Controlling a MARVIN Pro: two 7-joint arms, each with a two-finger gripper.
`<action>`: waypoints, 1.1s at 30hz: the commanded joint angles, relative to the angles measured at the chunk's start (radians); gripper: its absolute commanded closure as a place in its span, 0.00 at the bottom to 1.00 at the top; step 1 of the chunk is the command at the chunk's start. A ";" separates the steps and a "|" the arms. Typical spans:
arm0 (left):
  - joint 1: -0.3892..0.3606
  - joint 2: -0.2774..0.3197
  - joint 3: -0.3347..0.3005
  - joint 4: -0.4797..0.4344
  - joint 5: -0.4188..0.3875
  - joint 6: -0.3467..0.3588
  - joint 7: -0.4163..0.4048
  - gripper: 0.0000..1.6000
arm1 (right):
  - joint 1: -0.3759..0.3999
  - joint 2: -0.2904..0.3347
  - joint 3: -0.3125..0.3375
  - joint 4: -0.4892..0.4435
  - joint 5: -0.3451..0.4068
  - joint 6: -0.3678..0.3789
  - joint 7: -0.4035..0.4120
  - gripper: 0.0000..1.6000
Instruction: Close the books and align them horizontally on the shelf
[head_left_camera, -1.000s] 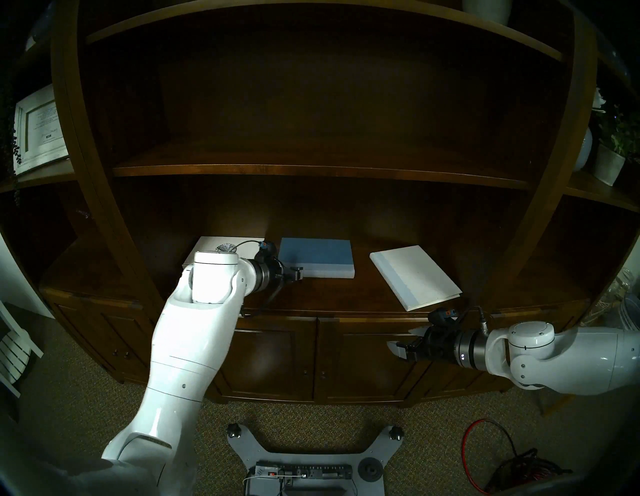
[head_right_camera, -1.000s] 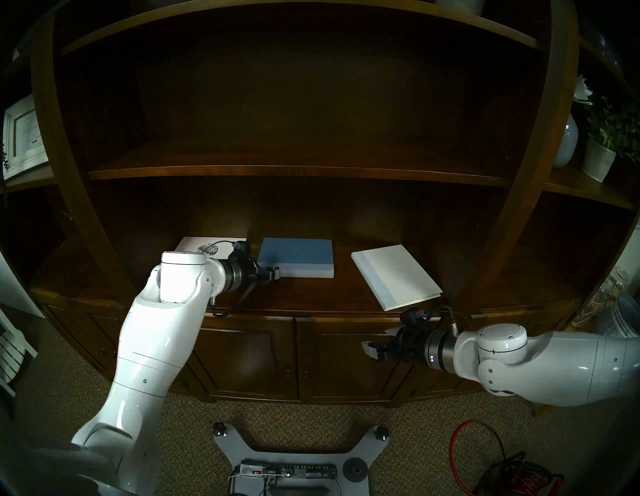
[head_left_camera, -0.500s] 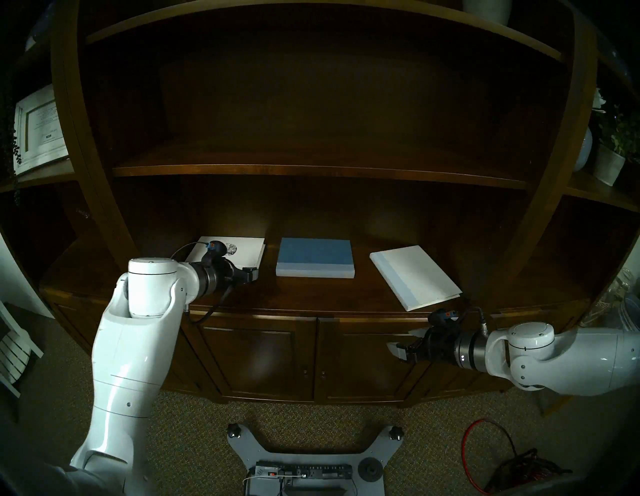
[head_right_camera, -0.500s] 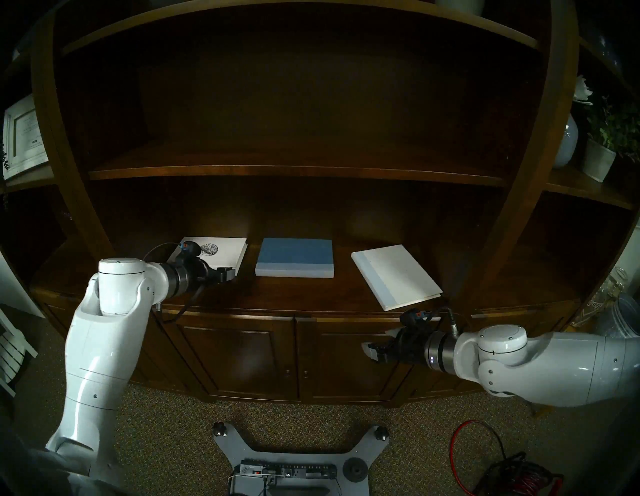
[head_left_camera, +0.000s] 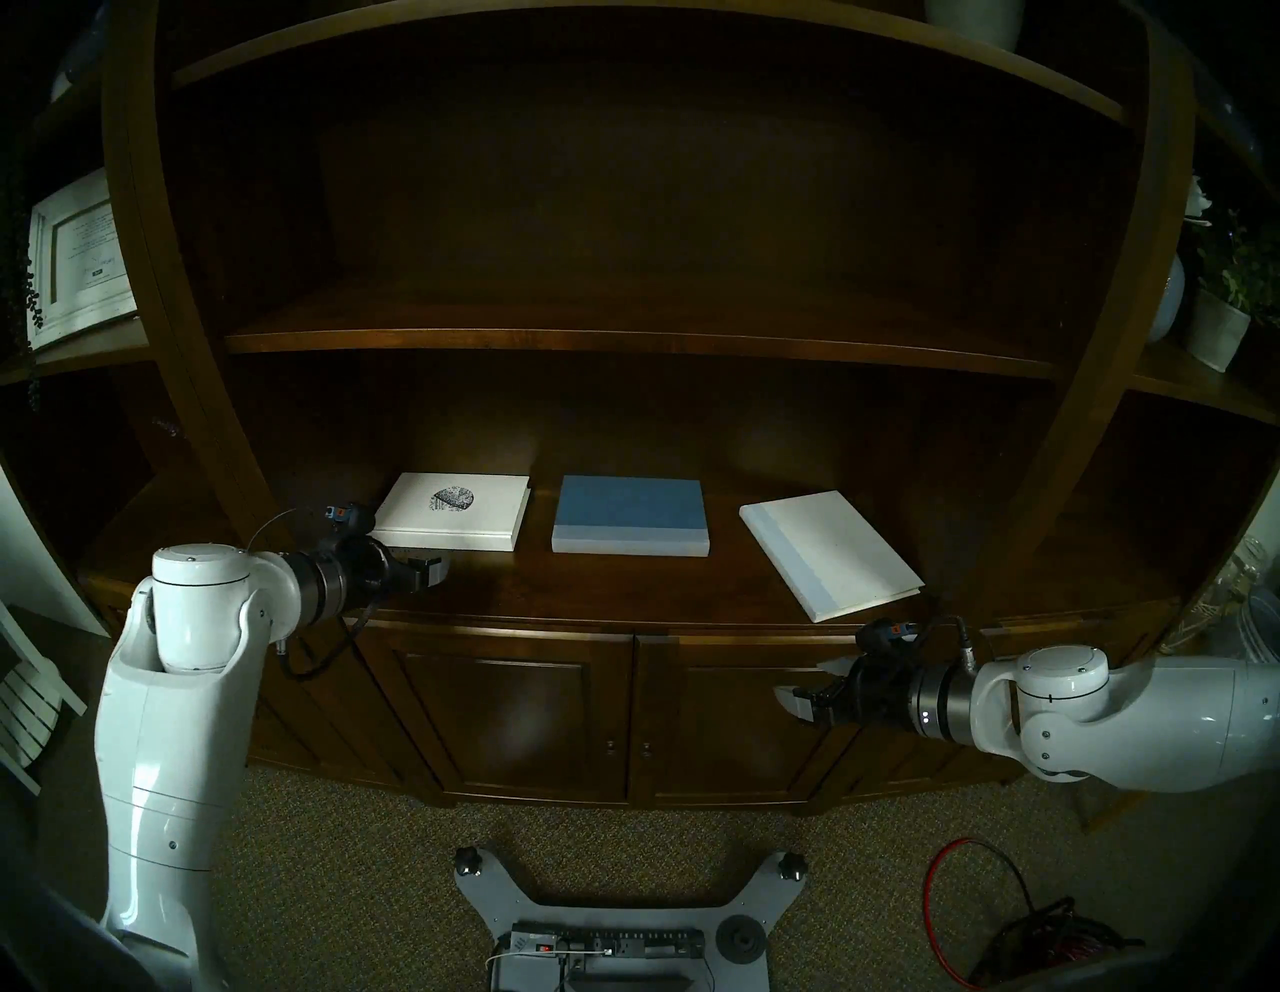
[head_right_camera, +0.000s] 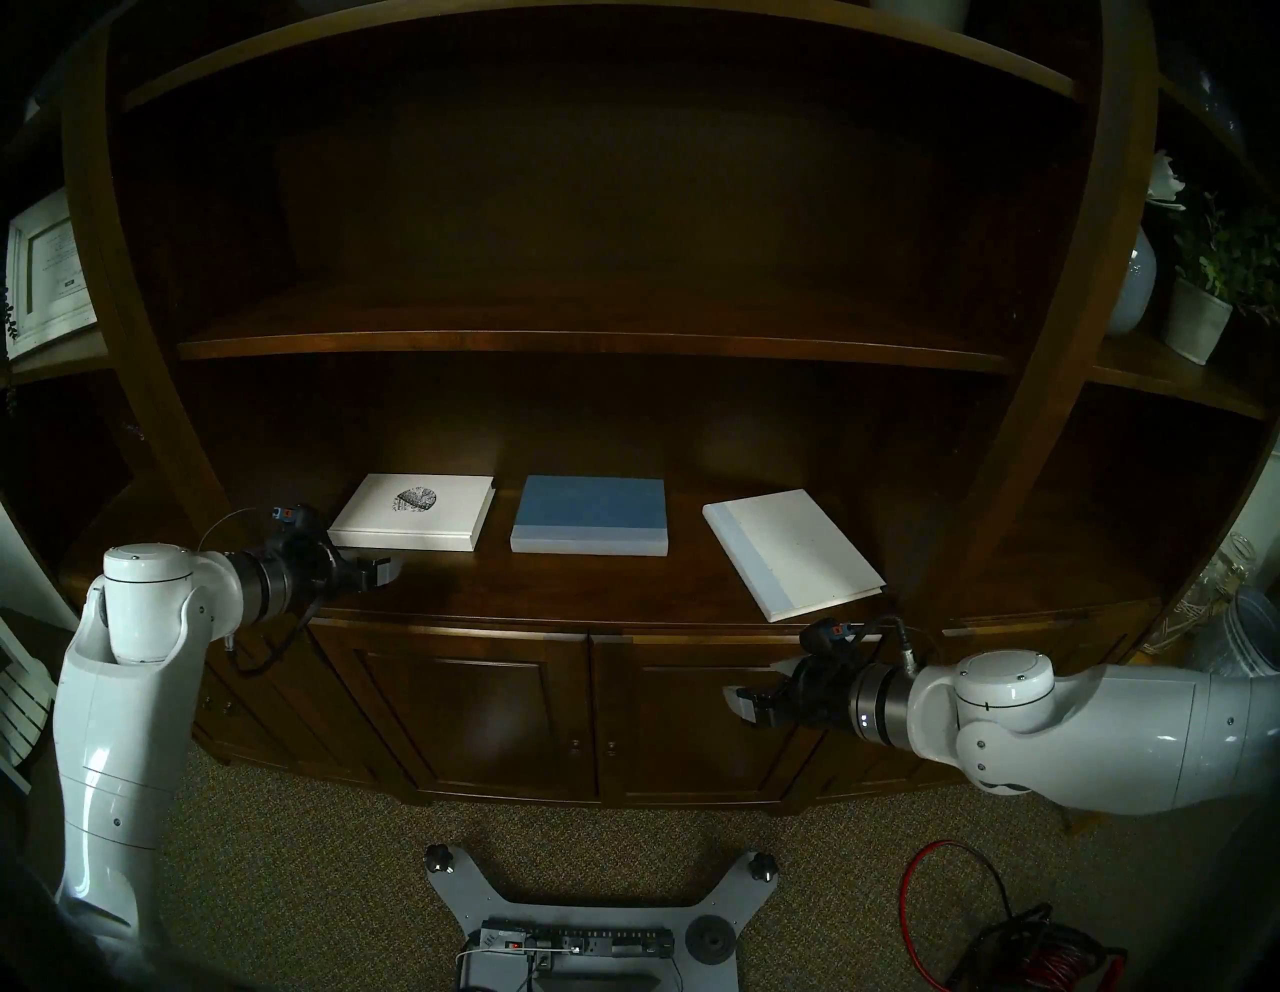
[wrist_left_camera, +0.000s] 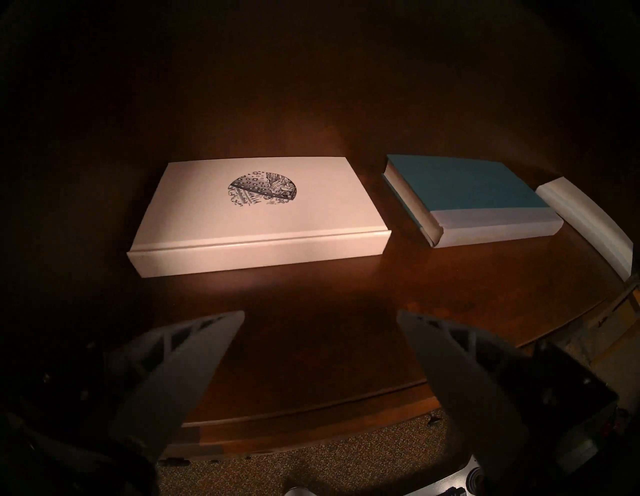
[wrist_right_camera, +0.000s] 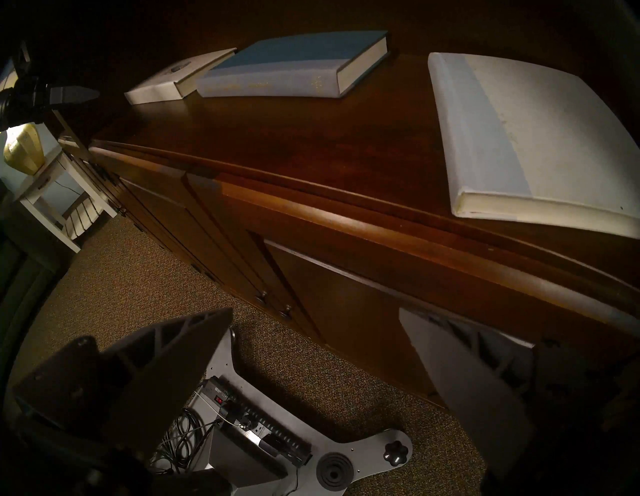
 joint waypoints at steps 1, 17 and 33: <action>0.062 0.057 -0.064 -0.059 -0.041 -0.082 -0.108 0.00 | 0.020 -0.001 0.019 -0.001 -0.001 -0.006 -0.001 0.00; 0.255 0.101 -0.131 -0.160 -0.131 -0.331 -0.411 0.00 | 0.024 -0.001 0.023 -0.002 -0.001 -0.007 -0.001 0.00; 0.364 0.133 -0.231 -0.137 -0.202 -0.548 -0.657 0.00 | 0.028 -0.001 0.025 -0.002 0.000 -0.007 -0.001 0.00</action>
